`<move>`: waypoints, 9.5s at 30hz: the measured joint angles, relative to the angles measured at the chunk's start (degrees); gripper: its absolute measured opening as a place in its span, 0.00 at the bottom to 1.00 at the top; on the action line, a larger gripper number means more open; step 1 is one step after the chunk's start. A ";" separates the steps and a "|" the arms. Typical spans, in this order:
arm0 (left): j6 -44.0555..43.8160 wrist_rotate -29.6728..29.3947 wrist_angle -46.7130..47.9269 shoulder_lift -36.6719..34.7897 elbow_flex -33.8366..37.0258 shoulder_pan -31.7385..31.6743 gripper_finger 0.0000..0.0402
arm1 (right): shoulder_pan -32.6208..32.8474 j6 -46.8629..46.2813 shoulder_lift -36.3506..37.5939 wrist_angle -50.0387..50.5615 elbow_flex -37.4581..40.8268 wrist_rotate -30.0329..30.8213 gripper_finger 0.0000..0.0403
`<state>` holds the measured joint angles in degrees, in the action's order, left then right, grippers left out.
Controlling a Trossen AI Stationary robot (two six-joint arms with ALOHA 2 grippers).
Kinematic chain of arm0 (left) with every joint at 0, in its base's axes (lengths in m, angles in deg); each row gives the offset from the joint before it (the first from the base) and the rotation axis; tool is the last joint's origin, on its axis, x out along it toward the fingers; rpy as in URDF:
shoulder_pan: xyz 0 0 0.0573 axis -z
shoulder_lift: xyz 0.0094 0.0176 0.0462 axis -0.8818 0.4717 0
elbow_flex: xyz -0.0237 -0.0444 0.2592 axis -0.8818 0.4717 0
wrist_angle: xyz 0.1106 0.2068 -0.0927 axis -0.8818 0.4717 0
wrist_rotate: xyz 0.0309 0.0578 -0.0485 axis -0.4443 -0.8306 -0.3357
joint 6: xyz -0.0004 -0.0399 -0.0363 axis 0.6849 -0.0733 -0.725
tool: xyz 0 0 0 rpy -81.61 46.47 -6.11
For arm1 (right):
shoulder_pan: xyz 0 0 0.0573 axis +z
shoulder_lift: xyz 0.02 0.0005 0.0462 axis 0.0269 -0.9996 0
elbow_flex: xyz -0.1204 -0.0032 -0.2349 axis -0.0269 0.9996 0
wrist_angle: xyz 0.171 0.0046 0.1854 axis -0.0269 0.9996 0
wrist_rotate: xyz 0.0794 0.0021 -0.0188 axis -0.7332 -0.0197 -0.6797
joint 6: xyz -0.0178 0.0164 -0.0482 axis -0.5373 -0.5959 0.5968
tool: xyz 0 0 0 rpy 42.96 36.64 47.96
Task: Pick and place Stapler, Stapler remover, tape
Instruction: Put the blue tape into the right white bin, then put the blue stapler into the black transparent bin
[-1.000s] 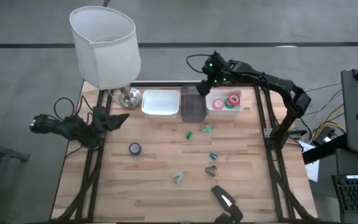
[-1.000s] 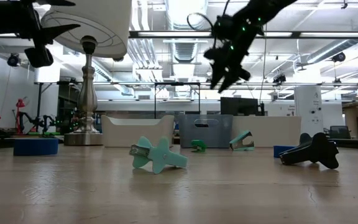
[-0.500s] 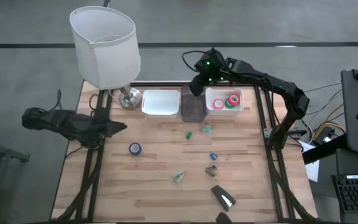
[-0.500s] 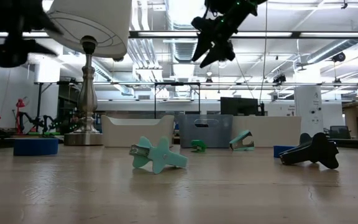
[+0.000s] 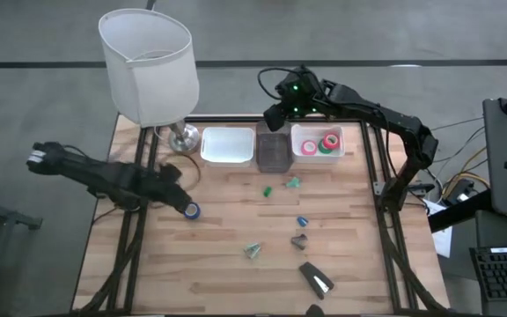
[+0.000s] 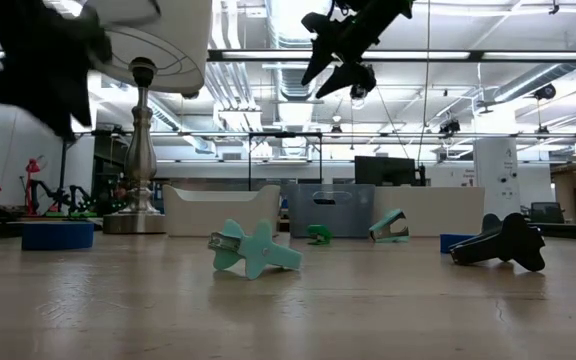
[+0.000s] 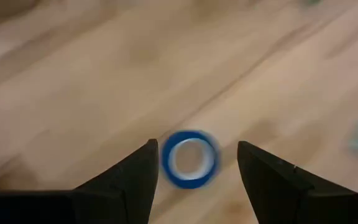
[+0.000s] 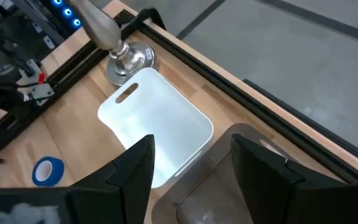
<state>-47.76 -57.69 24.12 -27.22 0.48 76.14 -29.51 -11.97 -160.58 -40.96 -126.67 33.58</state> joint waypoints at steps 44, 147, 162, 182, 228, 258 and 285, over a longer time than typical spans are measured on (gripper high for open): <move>-1.06 5.52 -33.83 9.72 19.46 -0.04 0.09 | 4.97 0.68 -0.02 0.28 0.39 -6.24 0.50; 37.04 -21.96 -57.56 0.57 -9.58 -3.78 0.25 | 17.12 -8.50 -3.02 -29.79 1.29 -23.36 0.10; 36.93 -21.49 -54.42 0.05 -9.55 -3.74 0.31 | 7.05 -1.73 -0.61 16.20 1.27 -5.21 0.11; 34.59 -20.44 -54.41 0.16 -9.49 -3.74 0.30 | -8.90 3.59 -2.00 22.70 13.87 0.61 0.11; 33.93 -20.05 -54.42 0.05 -9.14 -3.74 0.27 | -8.68 3.00 -9.99 19.86 17.97 -1.49 0.25; 33.56 -19.59 -53.96 0.05 -9.03 -3.74 0.27 | -5.53 0.03 5.41 21.35 14.38 -1.31 0.54; 26.67 -12.54 -49.25 0.37 -6.12 -3.74 0.27 | 17.28 -3.61 8.16 21.17 14.50 -0.85 0.52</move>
<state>-21.09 -70.23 -25.13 -26.84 -5.65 72.40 -12.23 -15.58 -152.42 -19.79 -112.17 32.73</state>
